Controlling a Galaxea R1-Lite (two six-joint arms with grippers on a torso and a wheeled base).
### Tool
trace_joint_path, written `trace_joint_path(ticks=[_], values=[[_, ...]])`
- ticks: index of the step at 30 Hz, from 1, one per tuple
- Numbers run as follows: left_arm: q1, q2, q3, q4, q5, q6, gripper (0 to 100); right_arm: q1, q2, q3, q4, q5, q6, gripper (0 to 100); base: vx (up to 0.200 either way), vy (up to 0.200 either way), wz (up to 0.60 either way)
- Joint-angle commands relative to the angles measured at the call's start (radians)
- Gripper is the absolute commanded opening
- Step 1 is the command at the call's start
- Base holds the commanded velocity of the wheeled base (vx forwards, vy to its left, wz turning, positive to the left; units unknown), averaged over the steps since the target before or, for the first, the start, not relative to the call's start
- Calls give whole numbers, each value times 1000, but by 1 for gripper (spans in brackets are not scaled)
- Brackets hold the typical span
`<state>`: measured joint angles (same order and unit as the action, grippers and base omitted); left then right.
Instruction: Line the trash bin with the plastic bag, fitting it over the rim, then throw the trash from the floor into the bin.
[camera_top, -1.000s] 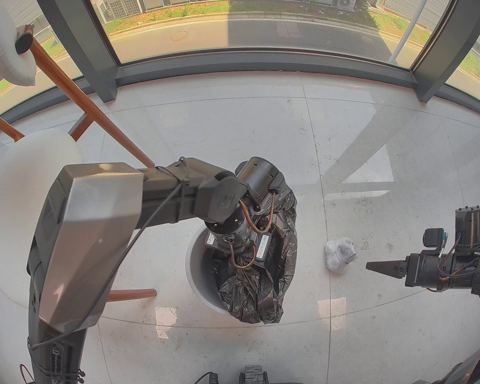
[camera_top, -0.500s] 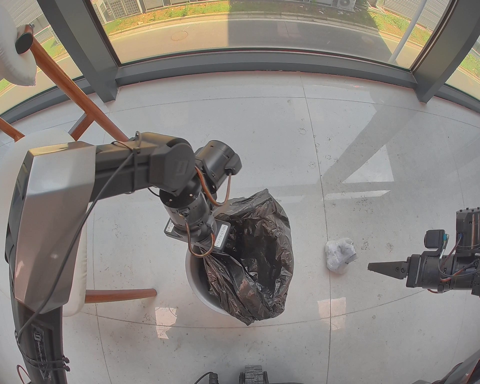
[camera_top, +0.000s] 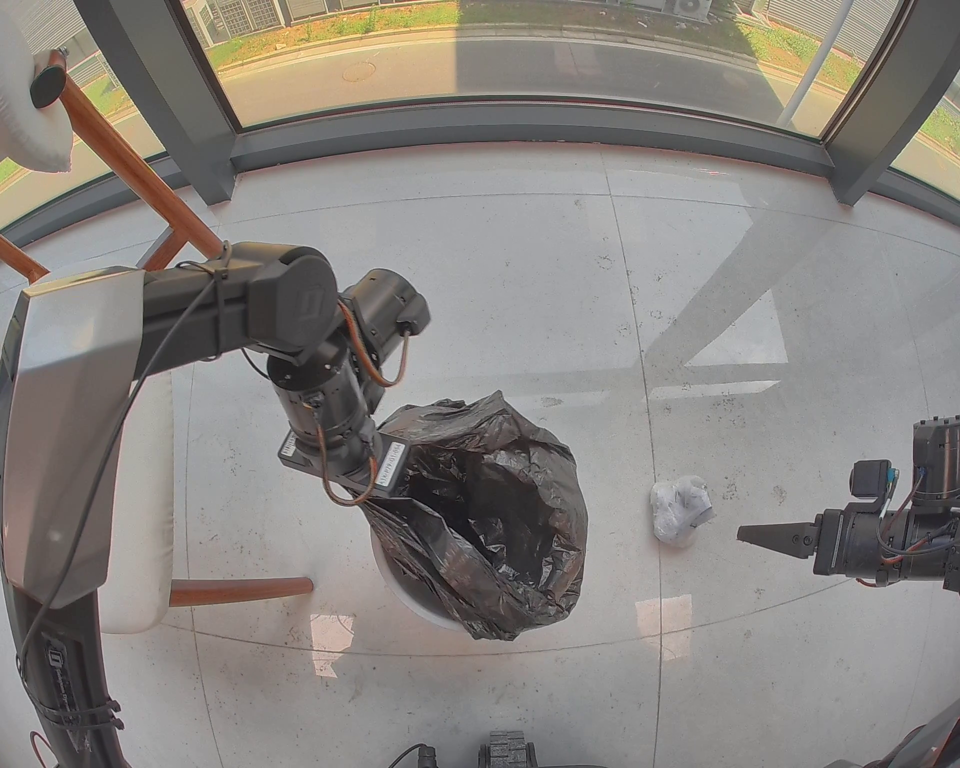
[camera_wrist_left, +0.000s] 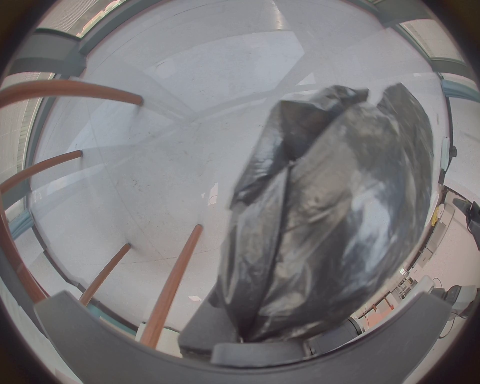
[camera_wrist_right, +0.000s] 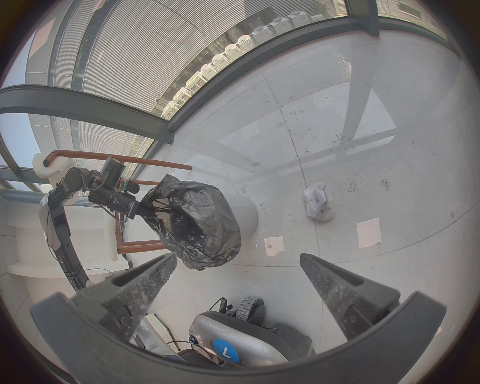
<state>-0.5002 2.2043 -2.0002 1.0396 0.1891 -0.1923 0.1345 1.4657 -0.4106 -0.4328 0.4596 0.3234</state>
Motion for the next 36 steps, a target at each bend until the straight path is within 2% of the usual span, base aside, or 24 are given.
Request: trace_joint_path(ticks=[1, 8, 18, 21, 22, 29, 36], values=[[52, -37, 0, 30, -11, 13, 0, 1, -1, 0, 0, 1, 0, 100, 0, 0, 0], [108, -31, 0, 60, -45, 16, 0, 1, 2, 0, 0, 1, -1, 100, 0, 0, 0], [106, 29, 0, 71, -53, 24, 0, -1, -12, 3, 0, 1, 2, 100, 0, 0, 0], [109, 29, 0, 142, -50, 27, 0, -9, -15, 12, 0, 1, 2, 100, 0, 0, 0], [111, 31, 0, 154, -50, 33, 100, -16, -15, 13, 0, 1, 0, 100, 0, 0, 0], [141, 55, 0, 120, -53, 33, 100, -19, -15, 16, 0, 1, -1, 100, 0, 0, 0], [138, 48, 0, 126, -71, 36, 100, -19, -16, 19, 0, 1, -1, 100, 0, 0, 0]])
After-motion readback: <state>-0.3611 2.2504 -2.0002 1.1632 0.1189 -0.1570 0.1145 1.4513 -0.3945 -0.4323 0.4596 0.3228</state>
